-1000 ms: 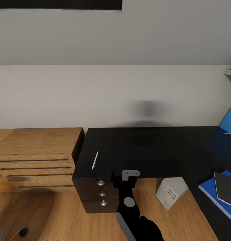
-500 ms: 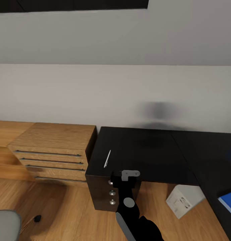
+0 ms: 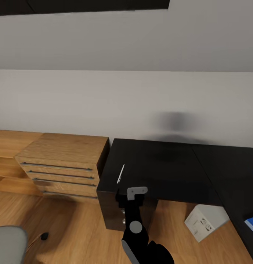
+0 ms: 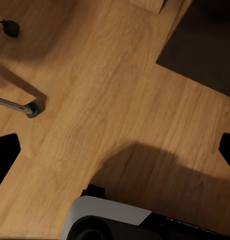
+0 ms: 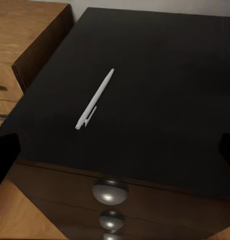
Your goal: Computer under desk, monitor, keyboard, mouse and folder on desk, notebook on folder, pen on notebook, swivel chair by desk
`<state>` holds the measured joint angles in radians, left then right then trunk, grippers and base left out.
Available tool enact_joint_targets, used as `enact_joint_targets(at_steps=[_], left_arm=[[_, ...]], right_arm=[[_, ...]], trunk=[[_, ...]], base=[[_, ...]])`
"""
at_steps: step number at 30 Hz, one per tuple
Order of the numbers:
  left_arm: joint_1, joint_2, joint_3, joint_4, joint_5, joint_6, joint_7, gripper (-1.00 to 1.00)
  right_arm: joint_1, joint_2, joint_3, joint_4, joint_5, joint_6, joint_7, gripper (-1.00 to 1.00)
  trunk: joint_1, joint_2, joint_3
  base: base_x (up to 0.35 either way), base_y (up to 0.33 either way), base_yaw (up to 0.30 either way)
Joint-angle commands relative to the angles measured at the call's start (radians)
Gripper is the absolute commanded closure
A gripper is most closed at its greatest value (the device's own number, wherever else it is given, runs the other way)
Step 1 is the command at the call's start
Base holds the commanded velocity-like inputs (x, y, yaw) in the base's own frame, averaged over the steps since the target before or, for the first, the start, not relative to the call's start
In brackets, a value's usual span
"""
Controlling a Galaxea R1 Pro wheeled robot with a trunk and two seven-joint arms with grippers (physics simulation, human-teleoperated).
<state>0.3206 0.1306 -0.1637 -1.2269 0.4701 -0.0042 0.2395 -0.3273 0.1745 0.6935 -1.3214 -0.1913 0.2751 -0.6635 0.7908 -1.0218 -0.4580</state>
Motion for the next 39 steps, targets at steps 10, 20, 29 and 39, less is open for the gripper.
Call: enact_joint_targets(at_steps=[10, 20, 29, 39], left_arm=[[0.0, 0.001, -0.004, -0.002, 0.008, 0.0, 0.007, -1.0], [0.0, 0.002, -0.004, -0.002, 0.008, 0.0, 0.007, -1.0], [0.0, 0.003, -0.004, -0.002, 0.007, 0.0, 0.007, -1.0], [0.0, 0.002, -0.004, -0.002, 0.004, 0.0, 0.006, -1.0]], right_arm=[[-0.001, 0.0, 0.007, 0.001, -0.004, 0.006, -0.007, -1.0], [-0.001, 0.0, 0.008, 0.002, -0.003, 0.006, -0.007, -1.0], [-0.001, 0.0, 0.007, 0.001, -0.003, 0.006, -0.005, -1.0], [-0.002, -0.009, 0.03, 0.022, 0.025, 0.006, 0.001, -1.0]], trunk=[[0.0, -0.001, -0.001], [0.0, -0.001, -0.001], [0.0, -0.001, -0.001], [0.0, -0.001, -0.001]], base=[[0.0, 0.0, 0.246], [0.0, 0.0, 0.264], [0.022, 0.0, 0.215], [0.136, 0.0, 0.034]])
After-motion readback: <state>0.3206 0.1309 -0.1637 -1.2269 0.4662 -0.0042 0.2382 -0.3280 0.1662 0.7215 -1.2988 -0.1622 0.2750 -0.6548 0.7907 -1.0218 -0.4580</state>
